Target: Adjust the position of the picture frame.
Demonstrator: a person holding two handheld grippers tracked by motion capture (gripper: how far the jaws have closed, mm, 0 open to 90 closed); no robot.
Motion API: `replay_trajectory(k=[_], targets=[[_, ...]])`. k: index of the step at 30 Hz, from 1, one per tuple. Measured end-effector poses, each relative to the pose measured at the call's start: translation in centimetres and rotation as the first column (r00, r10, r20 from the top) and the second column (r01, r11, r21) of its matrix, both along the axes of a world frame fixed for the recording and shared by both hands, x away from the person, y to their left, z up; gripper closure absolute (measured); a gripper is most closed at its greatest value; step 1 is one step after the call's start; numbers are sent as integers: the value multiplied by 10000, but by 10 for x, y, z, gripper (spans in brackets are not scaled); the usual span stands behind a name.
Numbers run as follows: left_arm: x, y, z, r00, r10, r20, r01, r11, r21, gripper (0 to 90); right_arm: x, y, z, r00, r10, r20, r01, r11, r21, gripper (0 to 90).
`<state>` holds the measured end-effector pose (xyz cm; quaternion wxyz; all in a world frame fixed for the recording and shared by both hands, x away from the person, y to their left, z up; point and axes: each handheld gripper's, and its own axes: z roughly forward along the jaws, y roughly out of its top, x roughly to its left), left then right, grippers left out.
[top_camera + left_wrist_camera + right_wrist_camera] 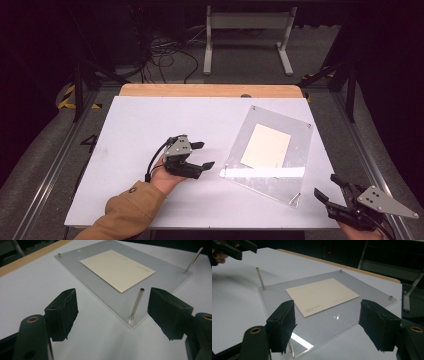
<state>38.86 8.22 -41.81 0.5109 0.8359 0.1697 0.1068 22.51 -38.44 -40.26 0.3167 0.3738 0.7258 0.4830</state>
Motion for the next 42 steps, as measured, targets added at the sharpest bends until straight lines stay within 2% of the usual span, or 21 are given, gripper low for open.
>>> replay_trajectory(k=[1, 3, 6, 8, 9, 10, 12, 19, 23, 26, 29, 31, 32, 33, 34, 35, 37, 38, 40, 41, 42], targets=[[0, 0, 0, 10000, 0, 0, 0, 10000, 0, 246, 0, 0, -1, 9999, 90, -51, -90, 10000, -19, 295], [3, -15, -3, 9987, -408, -312, 411, 9991, 72, 242, 0, 3, -2, 9992, 320, -247, -325, 9993, -193, 305], [8, -27, -8, 9930, -695, -958, 701, 9975, 28, 199, 1, 8, -4, 9972, 640, -394, -652, 9974, -320, 318], [10, -32, -10, 9919, -736, -1034, 753, 9971, 123, 184, 2, 9, -4, 9962, 759, -436, -775, 9964, -349, 324], [12, -40, -14, 9905, -821, -1107, 863, 9957, 333, 186, 4, 12, -7, 9940, 902, -615, -928, 9949, -401, 337], [12, -40, -14, 9905, -821, -1107, 863, 9957, 333, 188, 4, 12, -7, 9940, 902, -615, -928, 9949, -401, 337], [14, -49, -19, 9910, -869, -1013, 936, 9936, 629, 195, 7, 14, -10, 9904, 1096, -845, -1129, 9930, -354, 358], [16, -66, -35, 9812, -1326, -1406, 1488, 9824, 1125, 390, 20, 28, -26, 9752, 1290, -1798, -1427, 9876, -652, 442], [17, -65, -35, 9809, -1301, -1449, 1454, 9843, 1003, 453, 24, 33, -33, 9668, 1404, -2137, -1587, 9848, -709, 472], [17, -65, -36, 9771, -1377, -1622, 1579, 9802, 1193, 524, 29, 38, -39, 9587, 1506, -2413, -1718, 9827, -693, 513], [14, -68, -36, 9776, -1538, -1439, 1749, 9734, 1482, 632, 31, 42, -42, 9540, 1542, -2570, -1802, 9803, -809, 573], [11, -69, -36, 9782, -1631, -1288, 1841, 9676, 1728, 754, 33, 44, -44, 9500, 1598, -2682, -1900, 9776, -906, 638], [10, -70, -36, 9803, -1590, -1174, 1790, 9660, 1866, 822, 34, 46, -45, 9479, 1570, -2774, -1915, 9762, -1020, 702], [9, -70, -35, 9846, -1440, -995, 1617, 9662, 2010, 831, 34, 47, -46, 9455, 1494, -2894, -1893, 9751, -1151, 787], [8, -71, -35, 9851, -1418, -970, 1589, 9666, 2012, 840, 34, 49, -46, 9415, 1653, -2937, -2073, 9712, -1177, 839], [7, -71, -35, 9857, -1372, -976, 1549, 9663, 2056, 842, 34, 51, -45, 9446, 1576, -2879, -2040, 9691, -1387, 840], [8, -70, -34, 9869, -1305, -948, 1479, 9665, 2097, 845, 33, 54, -42, 9444, 1424, -2963, -1961, 9675, -1599, 845], [8, -69, -33, 9877, -1258, -925, 1416, 9713, 1909, 846, 33, 55, -41, 9466, 1398, -2905, -1935, 9672, -1648, 845], [6, -63, -23, 9932, -1064, -476, 1131, 9786, 1718, 848, 32, 59, -35, 9510, 1475, -2717, -1956, 9677, -1592, 846], [6, -63, -23, 9932, -1064, -476, 1131, 9786, 1718, 848, 32, 59, -35, 9510, 1475, -2717, -1956, 9677, -1592, 846], [6, -55, -12, 9959, -814, -388, 859, 9869, 1366, 848, 30, 65, -23, 9553, 1633, -2464, -1999, 9710, -1314, 844]])
